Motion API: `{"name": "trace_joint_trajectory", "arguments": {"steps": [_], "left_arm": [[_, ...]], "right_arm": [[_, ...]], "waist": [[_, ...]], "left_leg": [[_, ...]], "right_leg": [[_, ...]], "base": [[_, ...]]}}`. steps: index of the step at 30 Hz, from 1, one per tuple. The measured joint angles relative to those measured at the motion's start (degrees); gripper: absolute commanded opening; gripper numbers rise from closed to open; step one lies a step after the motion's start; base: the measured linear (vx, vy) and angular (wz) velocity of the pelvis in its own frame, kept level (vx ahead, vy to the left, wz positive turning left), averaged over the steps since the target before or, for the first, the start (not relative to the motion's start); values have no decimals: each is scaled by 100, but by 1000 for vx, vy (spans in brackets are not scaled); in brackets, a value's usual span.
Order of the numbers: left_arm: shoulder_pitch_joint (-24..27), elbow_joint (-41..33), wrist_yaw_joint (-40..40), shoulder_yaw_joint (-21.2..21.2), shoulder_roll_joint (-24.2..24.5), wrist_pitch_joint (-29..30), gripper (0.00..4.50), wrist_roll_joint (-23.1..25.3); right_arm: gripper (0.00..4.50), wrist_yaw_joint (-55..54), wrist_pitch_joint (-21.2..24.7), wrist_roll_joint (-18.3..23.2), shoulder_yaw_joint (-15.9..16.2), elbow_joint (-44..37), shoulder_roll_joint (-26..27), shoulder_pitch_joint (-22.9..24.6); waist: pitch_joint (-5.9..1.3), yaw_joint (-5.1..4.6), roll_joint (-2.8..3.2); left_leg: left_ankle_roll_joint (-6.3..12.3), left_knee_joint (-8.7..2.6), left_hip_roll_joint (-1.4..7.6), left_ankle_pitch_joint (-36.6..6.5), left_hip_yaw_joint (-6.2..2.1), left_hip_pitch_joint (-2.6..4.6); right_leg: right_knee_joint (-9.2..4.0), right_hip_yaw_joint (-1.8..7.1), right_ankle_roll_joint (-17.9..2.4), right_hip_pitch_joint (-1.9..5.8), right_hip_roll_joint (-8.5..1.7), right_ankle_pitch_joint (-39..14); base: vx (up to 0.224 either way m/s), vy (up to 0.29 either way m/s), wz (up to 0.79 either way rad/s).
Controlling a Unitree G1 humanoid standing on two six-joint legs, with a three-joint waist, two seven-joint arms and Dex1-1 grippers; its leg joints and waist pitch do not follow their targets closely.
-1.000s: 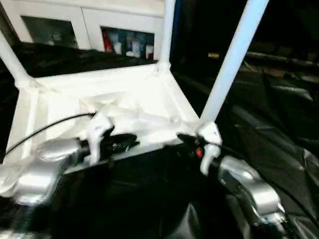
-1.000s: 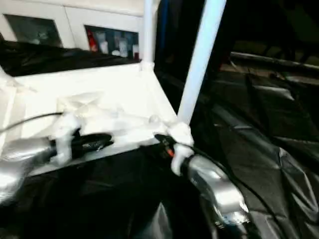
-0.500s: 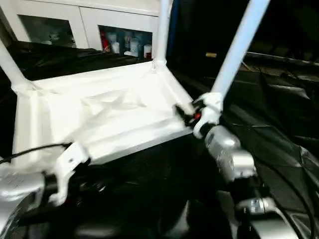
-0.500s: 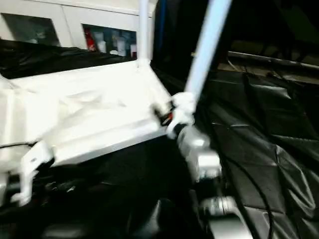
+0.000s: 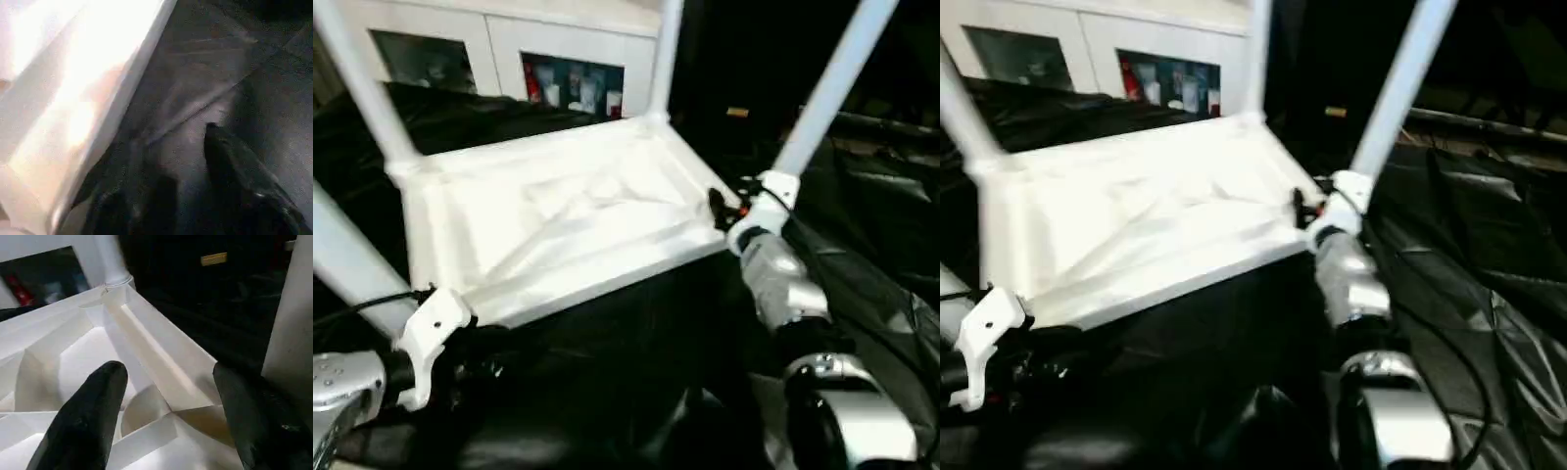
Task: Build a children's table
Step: Rotate leg to tighten, then rotate table base
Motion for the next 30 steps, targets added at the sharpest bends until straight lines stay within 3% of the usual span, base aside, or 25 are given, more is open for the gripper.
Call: {"name": "trace_joint_trajectory", "arguments": {"steps": [6, 11, 12, 16, 18, 20, 21, 23, 27, 30], "left_arm": [[678, 260, -182, 330, 0, -342, 226, -113], [911, 566, -200, 996, -258, -811, 226, -381], [904, 639, -198, 1114, -313, -910, 256, -444], [543, 844, 6, 1579, -772, -1301, 269, -901], [327, 758, 123, 1681, -921, -1360, 306, -1126], [251, 667, 180, 1680, -999, -1363, 306, -1238], [175, 636, 219, 1683, -1093, -1359, 316, -1340], [58, 615, 289, 1679, -1293, -1349, 329, -1531], [-174, 605, 417, 1673, -1434, -1327, 375, -1771], [-217, 604, 459, 1637, -1450, -1324, 389, -1841]], "right_arm": [[314, 53, -275, 8, -268, 334, -591, -91], [314, 669, -367, -23, -154, 209, -690, 44], [314, 787, -368, -24, -92, 136, -681, 111], [331, 1257, -346, -44, 230, -410, -525, 650], [357, 1299, -320, -27, 304, -751, -368, 907], [357, 1305, -254, -23, 349, -901, -341, 1015], [383, 1228, -210, -24, 347, -1216, -343, 1209], [391, 1037, -119, -53, 356, -1692, -329, 1557], [434, 619, 109, -336, 413, -2311, -310, 2217], [447, 447, 222, -449, 412, -2431, -315, 2430]], "waist": [[6, 54, 11], [1, -41, 3], [-1, -56, -1], [-10, -16, -21], [-10, 5, -21], [-10, 1, -21], [-12, 14, -25], [-18, 24, -35], [-26, -8, -46], [-26, -51, -49]], "left_leg": [[0, 11, 3, 1, -1, -12], [0, 15, 8, 1, -3, -8], [0, 15, 9, 1, -3, -6], [1, 15, 16, 2, -5, -7], [17, 19, 16, 12, -1, -7], [24, 23, 14, 17, 1, -7], [25, 24, 14, 17, 1, -7], [25, 24, 14, 17, 1, -2], [22, 22, 14, 18, -1, 3], [19, 22, 14, 19, -2, 3]], "right_leg": [[5, 0, 1, 4, 0, 1], [6, 0, -1, 6, 4, 3], [6, 1, -1, 6, 5, 3], [7, -3, -2, 7, 9, 4], [8, -2, -2, 12, 8, 4], [8, 0, -5, 14, 6, 7], [6, 0, -5, 17, 6, 7], [4, 0, -2, 23, 6, 5], [7, 0, 5, 22, 7, 9], [7, 1, 32, 16, 7, 4]], "base": [[0, 0, 0], [0, 0, 0], [0, 0, 0], [0, 0, 0], [0, 0, 0], [0, 0, 0], [0, 0, 0], [0, 0, 0], [0, 0, 0], [0, 0, 0]]}}
